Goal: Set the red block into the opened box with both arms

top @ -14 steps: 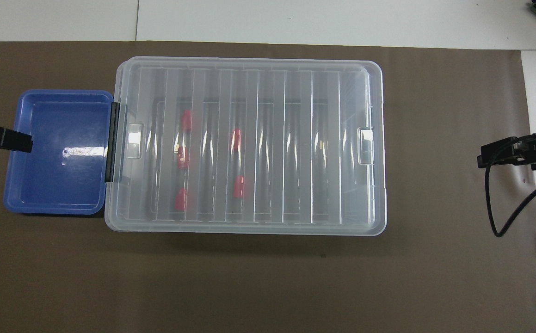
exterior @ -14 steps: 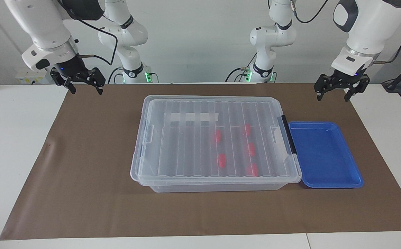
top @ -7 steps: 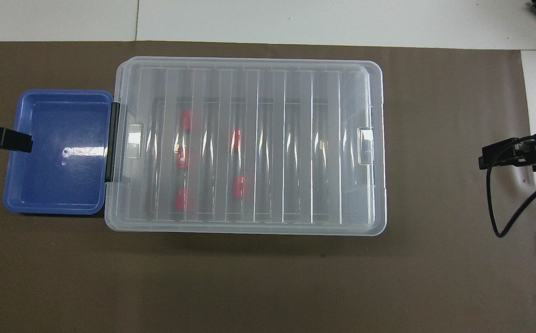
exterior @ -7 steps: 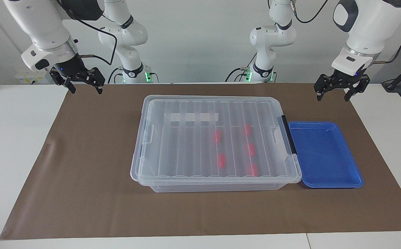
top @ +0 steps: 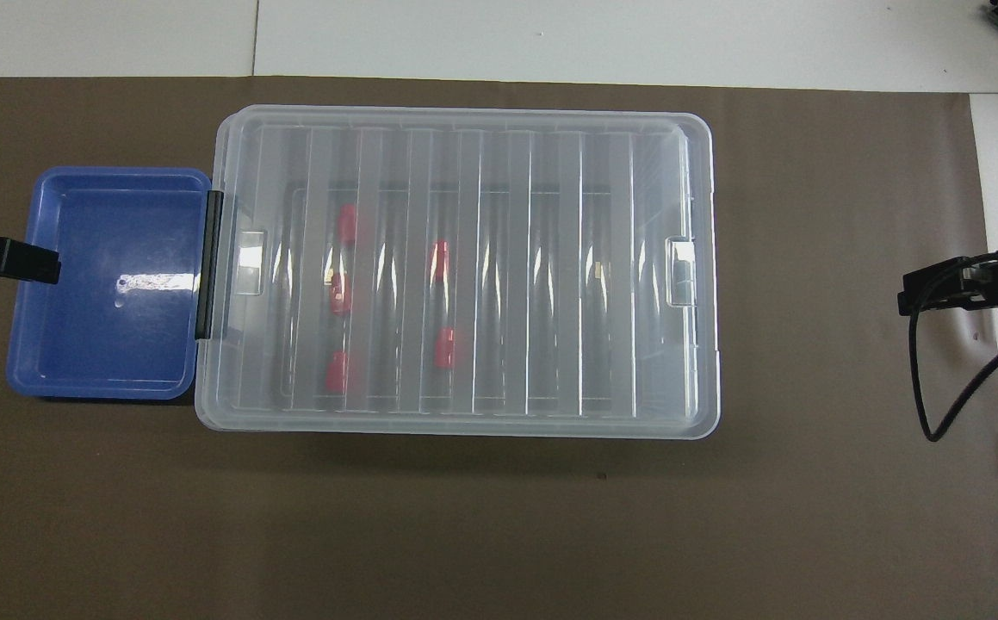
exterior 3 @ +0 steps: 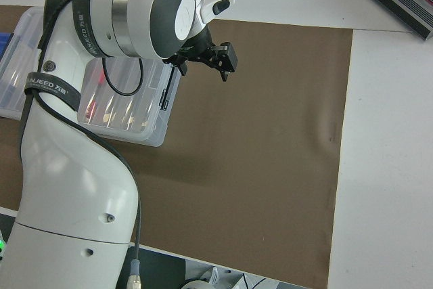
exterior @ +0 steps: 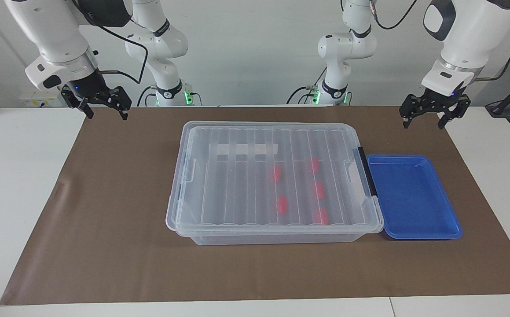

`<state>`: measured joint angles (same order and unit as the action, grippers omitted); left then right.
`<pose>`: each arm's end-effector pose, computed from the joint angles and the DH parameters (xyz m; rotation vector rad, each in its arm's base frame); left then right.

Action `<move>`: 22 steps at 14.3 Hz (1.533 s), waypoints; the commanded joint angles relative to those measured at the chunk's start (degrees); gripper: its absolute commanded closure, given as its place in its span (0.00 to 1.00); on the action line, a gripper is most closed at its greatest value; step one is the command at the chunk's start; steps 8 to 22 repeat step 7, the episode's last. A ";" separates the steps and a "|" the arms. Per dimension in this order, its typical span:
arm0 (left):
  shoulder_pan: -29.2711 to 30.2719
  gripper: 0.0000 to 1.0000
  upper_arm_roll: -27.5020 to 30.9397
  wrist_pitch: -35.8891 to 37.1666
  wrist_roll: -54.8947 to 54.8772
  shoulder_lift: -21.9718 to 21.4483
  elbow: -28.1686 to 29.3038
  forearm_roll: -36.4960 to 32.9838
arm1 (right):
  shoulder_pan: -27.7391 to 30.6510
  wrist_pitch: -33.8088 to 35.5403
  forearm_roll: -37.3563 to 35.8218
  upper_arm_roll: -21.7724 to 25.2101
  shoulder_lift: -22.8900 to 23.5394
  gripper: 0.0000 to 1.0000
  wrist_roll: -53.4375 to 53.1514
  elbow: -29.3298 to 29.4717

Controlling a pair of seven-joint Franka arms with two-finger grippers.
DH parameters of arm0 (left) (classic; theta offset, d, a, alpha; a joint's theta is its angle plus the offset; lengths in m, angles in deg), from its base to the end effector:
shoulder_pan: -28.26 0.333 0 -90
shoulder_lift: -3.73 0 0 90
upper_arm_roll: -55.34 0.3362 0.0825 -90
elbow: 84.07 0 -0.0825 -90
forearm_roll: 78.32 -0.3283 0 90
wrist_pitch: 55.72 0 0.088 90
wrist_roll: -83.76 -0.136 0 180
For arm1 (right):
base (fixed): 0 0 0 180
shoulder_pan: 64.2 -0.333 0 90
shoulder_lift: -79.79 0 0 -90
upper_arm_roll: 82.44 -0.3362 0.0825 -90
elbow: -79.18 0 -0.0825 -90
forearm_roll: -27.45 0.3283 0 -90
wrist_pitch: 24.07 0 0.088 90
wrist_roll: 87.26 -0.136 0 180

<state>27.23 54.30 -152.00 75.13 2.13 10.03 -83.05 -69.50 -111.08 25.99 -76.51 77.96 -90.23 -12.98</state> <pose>0.5015 -0.0079 0.6100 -3.0395 0.2944 -0.0934 0.4804 -0.0098 0.6114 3.1154 -0.0986 -0.0899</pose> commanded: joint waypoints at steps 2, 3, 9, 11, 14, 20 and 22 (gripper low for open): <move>-0.46 0.00 0.51 -1.01 0.54 -1.66 1.70 0.60 | 0.55 -0.09 -0.83 -0.74 -0.90 0.00 -0.37 -0.83; -0.37 0.00 0.51 -1.01 0.54 -1.66 1.70 0.60 | 0.46 -0.09 -0.74 -0.82 -0.90 0.00 -0.37 -0.83; -0.37 0.00 0.43 -0.92 0.54 -1.66 1.79 0.77 | 0.46 -0.09 -0.39 -0.74 -0.90 0.00 -0.37 -0.83; -0.37 0.00 0.43 -0.92 0.54 -1.66 1.79 0.77 | 0.46 -0.09 -0.39 -0.74 -0.90 0.00 -0.37 -0.83; -0.37 0.00 0.43 -0.92 0.54 -1.66 1.79 0.77 | 0.46 -0.09 -0.39 -0.74 -0.90 0.00 -0.37 -0.83; -0.37 0.00 0.43 -0.92 0.54 -1.66 1.79 0.77 | 0.46 -0.09 -0.39 -0.74 -0.90 0.00 -0.37 -0.83; -0.37 0.00 0.43 -0.92 0.54 -1.66 1.79 0.77 | 0.46 -0.09 -0.39 -0.74 -0.90 0.00 -0.37 -0.83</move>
